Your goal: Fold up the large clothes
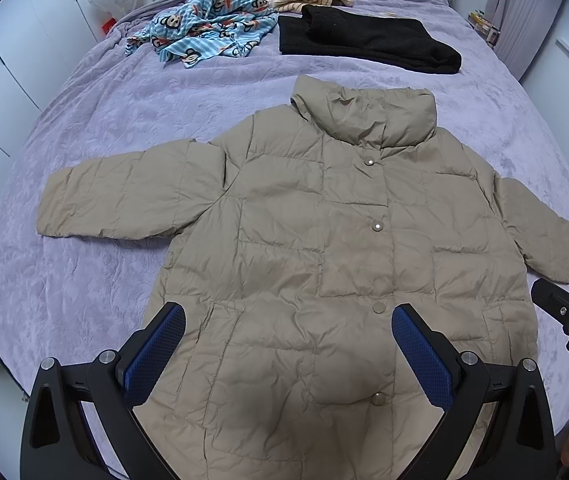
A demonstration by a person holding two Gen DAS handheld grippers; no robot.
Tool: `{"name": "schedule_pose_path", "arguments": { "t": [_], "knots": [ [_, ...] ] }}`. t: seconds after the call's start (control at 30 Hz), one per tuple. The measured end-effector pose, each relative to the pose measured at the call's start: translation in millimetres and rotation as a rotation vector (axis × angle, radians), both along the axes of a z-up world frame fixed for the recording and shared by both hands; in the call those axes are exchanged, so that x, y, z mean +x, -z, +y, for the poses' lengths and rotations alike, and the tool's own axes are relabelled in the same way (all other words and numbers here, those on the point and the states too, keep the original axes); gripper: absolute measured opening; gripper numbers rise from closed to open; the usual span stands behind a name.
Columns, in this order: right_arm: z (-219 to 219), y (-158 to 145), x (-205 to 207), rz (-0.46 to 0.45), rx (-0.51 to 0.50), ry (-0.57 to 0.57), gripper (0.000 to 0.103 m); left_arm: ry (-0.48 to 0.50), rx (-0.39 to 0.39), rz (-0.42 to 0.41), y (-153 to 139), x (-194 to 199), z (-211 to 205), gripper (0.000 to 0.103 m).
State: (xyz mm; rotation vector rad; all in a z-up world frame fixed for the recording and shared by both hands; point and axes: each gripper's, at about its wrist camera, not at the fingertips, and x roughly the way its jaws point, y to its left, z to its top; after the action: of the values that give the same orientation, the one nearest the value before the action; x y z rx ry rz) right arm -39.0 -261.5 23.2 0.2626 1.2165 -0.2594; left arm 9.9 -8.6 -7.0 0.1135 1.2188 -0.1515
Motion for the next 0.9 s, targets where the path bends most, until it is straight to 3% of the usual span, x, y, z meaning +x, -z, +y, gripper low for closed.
{"name": "schedule_pose_path", "arguments": {
  "t": [0.9],
  "knots": [
    [3.0, 0.4, 1.8, 0.003, -0.004, 0.006, 0.103, 0.008, -0.011, 0.005, 3.6, -4.4, 1.3, 0.103]
  ]
}}
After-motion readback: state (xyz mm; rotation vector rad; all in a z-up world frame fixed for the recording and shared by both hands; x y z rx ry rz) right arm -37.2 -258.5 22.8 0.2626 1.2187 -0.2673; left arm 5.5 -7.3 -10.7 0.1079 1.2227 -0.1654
